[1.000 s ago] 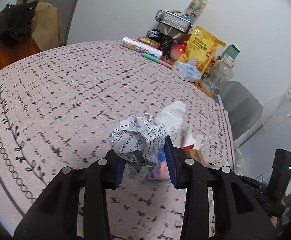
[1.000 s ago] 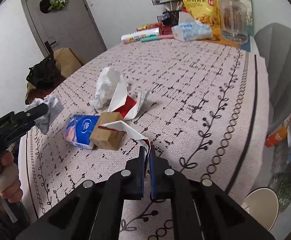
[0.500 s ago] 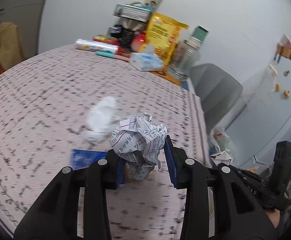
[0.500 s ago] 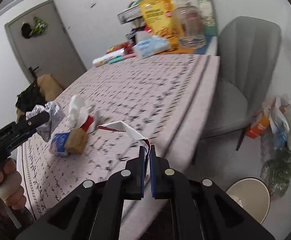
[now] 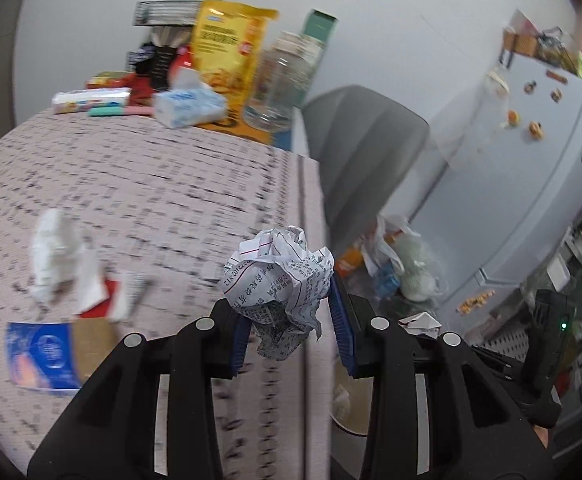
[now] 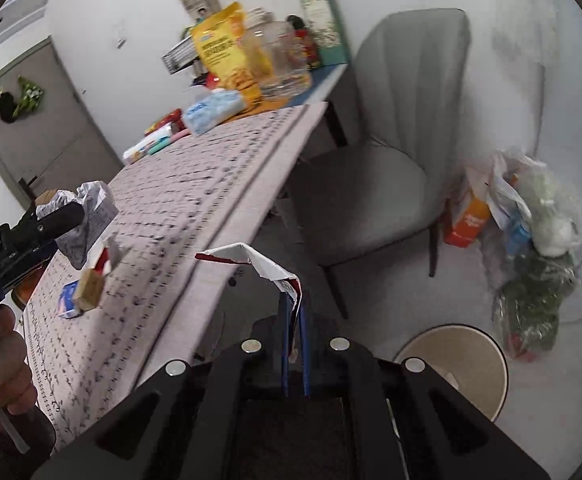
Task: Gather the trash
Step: 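Carry the newspaper ball and white paper over the beige bin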
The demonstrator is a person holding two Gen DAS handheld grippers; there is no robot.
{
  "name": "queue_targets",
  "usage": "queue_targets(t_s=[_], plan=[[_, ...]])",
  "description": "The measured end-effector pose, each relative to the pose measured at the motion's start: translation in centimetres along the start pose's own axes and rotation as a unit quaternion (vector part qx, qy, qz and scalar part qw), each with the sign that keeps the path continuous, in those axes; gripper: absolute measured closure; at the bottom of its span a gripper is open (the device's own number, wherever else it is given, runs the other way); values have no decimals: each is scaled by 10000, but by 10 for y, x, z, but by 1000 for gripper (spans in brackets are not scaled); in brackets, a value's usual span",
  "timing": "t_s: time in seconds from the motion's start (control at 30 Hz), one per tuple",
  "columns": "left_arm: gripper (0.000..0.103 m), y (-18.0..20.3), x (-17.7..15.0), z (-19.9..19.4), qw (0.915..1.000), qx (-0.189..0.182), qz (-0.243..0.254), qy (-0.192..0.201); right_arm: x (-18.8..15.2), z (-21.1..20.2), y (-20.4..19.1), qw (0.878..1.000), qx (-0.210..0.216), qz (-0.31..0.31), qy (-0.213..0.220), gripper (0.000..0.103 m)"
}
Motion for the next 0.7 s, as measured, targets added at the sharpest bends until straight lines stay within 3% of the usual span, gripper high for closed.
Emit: queue_targets(t_s=[0.33, 0.7], plan=[[67, 48, -19, 70, 9970, -242, 249, -691, -21, 16, 69, 9977, -275, 583, -205, 96], [67, 91, -46, 139, 9875, -473, 523, -1407, -48, 44, 136, 9906, -571, 1170, -427, 94]])
Point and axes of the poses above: each gripper's, at about its wrist camera, not at the fingertips, and z roughly the way its jaws point, y to its right, x to its top, the point moved 5 cm from there along z, roughly the way its jaws point, and after that the axes turned 12 degrees about -x, right-handed, at the moved point
